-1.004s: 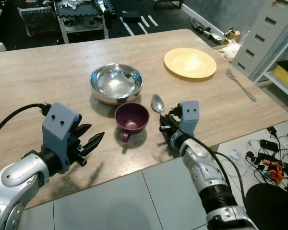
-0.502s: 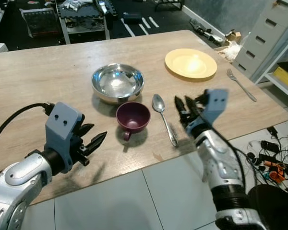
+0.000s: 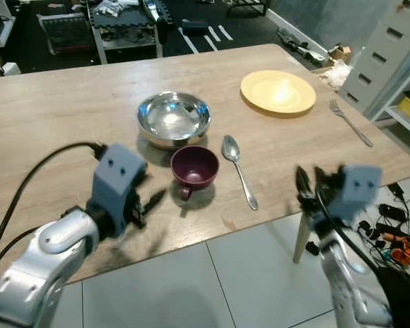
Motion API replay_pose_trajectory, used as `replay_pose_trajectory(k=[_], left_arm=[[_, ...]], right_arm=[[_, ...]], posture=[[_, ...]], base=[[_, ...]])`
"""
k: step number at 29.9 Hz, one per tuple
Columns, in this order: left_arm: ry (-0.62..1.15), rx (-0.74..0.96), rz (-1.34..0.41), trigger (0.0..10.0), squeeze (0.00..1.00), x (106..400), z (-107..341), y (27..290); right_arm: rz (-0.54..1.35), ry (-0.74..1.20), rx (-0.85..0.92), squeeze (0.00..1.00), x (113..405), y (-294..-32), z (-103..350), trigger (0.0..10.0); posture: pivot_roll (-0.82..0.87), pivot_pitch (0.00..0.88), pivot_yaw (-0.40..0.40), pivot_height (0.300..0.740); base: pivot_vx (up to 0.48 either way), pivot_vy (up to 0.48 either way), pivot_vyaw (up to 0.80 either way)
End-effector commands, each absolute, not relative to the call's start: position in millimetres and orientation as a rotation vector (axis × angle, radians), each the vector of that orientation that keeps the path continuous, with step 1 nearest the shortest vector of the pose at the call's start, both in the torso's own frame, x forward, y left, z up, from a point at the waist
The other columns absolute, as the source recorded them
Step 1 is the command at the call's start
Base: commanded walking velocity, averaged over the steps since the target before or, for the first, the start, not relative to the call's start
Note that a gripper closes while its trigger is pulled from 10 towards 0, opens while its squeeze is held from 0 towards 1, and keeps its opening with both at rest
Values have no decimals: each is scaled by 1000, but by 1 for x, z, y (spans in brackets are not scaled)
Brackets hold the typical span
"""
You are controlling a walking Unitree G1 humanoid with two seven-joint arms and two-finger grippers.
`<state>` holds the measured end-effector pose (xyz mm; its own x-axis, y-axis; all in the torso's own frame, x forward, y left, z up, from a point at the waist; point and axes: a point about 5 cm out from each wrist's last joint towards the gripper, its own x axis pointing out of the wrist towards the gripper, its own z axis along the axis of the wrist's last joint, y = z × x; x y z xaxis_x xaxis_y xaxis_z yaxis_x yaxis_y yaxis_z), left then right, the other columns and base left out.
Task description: Setting the table
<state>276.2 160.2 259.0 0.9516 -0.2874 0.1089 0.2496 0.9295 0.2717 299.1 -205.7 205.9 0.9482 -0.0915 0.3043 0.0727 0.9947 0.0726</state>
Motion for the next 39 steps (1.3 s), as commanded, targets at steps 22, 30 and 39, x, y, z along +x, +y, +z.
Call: replay_pose_trajectory(k=[22, 30, 39], left_arm=[[-176, 200, -248, 10000, 0, 297, 242, 142], [-195, 164, -261, 10000, 0, 301, 240, 133], [-192, 167, -246, 10000, 0, 303, 237, 136]], right_arm=[[2, -286, 42, 0, 297, -194, 201, 10000], [4, -280, 45, 0, 297, -194, 198, 10000], [5, -297, 39, 0, 296, -192, 200, 10000]], posture=[[51, 107, 77, 740], [24, 130, 64, 740], [5, 125, 73, 740]], base=[[0, 0, 0], [0, 0, 0], [0, 0, 0]])
